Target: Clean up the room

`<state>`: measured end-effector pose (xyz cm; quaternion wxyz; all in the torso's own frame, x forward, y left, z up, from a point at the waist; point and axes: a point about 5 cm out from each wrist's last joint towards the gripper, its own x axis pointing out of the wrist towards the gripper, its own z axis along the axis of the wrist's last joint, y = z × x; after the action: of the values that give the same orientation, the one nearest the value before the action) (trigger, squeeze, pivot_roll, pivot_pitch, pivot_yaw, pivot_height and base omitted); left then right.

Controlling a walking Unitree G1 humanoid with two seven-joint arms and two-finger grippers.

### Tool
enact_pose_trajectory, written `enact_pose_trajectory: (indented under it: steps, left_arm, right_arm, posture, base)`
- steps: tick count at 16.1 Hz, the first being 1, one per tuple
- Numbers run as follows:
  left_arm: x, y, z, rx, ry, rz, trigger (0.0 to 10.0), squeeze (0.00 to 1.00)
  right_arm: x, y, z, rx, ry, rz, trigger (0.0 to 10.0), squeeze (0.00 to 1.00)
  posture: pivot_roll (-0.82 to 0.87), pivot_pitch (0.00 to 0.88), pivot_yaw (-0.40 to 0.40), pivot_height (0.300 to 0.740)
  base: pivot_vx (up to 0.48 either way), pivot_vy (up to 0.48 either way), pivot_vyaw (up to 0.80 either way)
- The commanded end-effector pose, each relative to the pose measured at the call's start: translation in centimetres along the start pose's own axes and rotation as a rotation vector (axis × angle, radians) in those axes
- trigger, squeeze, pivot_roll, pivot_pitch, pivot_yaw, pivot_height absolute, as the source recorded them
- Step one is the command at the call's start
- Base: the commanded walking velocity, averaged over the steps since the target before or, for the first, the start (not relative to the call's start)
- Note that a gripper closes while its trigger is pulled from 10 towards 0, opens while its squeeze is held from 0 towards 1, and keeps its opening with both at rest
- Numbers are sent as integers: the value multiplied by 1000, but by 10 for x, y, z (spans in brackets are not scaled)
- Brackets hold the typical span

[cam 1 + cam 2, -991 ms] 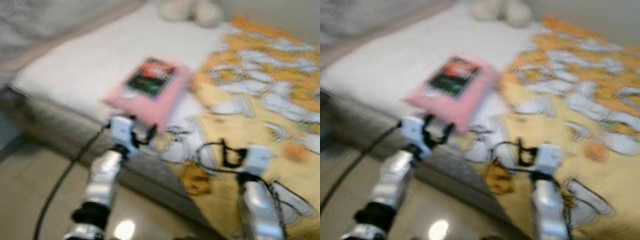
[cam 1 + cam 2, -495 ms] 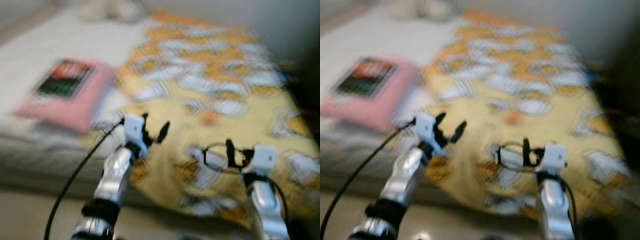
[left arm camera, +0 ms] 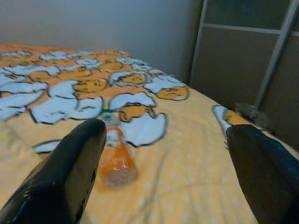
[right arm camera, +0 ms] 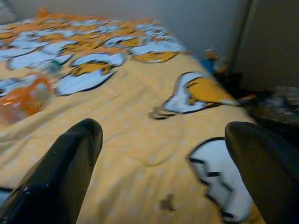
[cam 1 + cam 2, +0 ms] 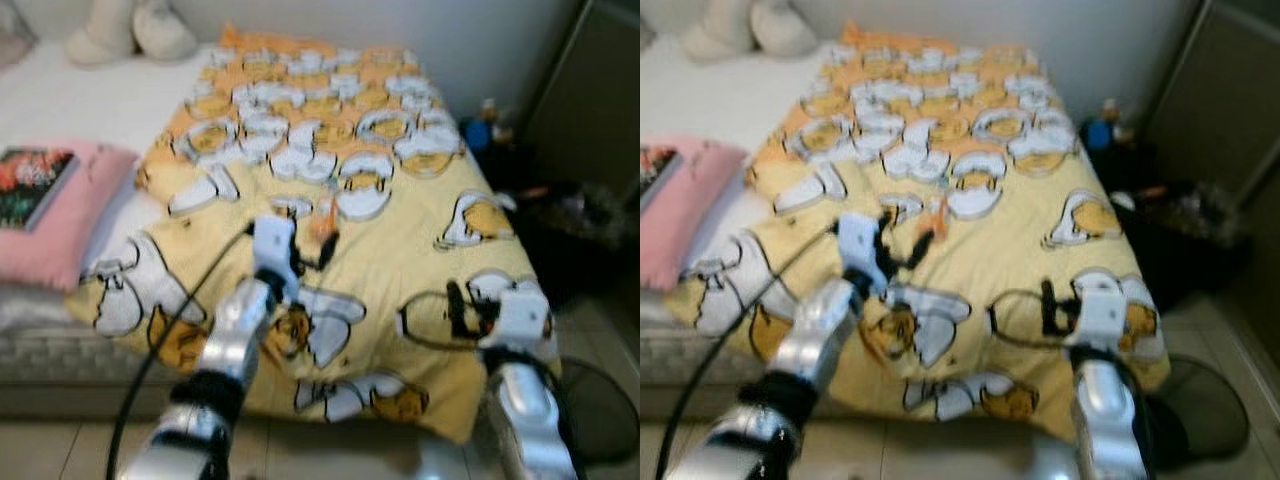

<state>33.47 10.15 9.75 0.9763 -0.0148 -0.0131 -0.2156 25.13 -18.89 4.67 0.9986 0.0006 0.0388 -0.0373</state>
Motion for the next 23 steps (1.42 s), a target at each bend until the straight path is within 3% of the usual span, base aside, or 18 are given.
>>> enact_pose_trajectory:
  steps: [1,5,6,12,14,15,17,18,20,23]
  left_arm:
    - [-2,5,-5,-9,30,25,10000,0]
    - [8,10,-6,-19,75,150,10000,0]
    - [14,8,-3,-25,79,142,10000,1000]
    - [32,-1,3,-7,140,128,10000,1000]
    - [40,7,9,68,207,215,10000,1000]
    - [41,13,11,90,237,243,10000,0]
    - [45,15,16,50,251,250,10000,0]
    - [50,15,20,25,268,266,10000,0]
    - [50,15,19,45,299,280,10000,0]
    - [44,15,6,37,359,310,10000,0]
  right_arm:
    - [0,5,-1,-17,8,23,10000,0]
    - [-2,9,-5,-23,16,40,10000,0]
    - [-2,10,-5,-19,14,41,10000,0]
    - [-13,12,-7,-20,18,36,10000,0]
    - [-23,14,-8,-30,17,39,10000,0]
    - [-32,15,-9,-42,25,54,10000,0]
    - [-47,16,-14,-49,45,70,10000,0]
    - [-67,19,-20,-50,74,90,10000,0]
    - [-84,18,-24,-61,103,93,10000,0]
    - [-128,5,-20,-85,175,37,10000,0]
  posture:
    - [14,0,3,740]
    - [19,0,1,740]
    - [15,0,3,740]
    - [-22,0,22,740]
    - [-59,0,37,740]
    - [-87,0,46,740]
    - [-126,0,56,740]
    - [-147,0,63,740]
    - [-184,0,76,740]
    - [-274,110,77,740]
  base:
    - [431,0,0]
    - [420,69,-517]
    - [446,0,0]
    - [465,0,0]
    - [480,0,0]
    - [0,0,0]
    - [0,0,0]
    - [0,0,0]
    - [0,0,0]
    - [0,0,0]
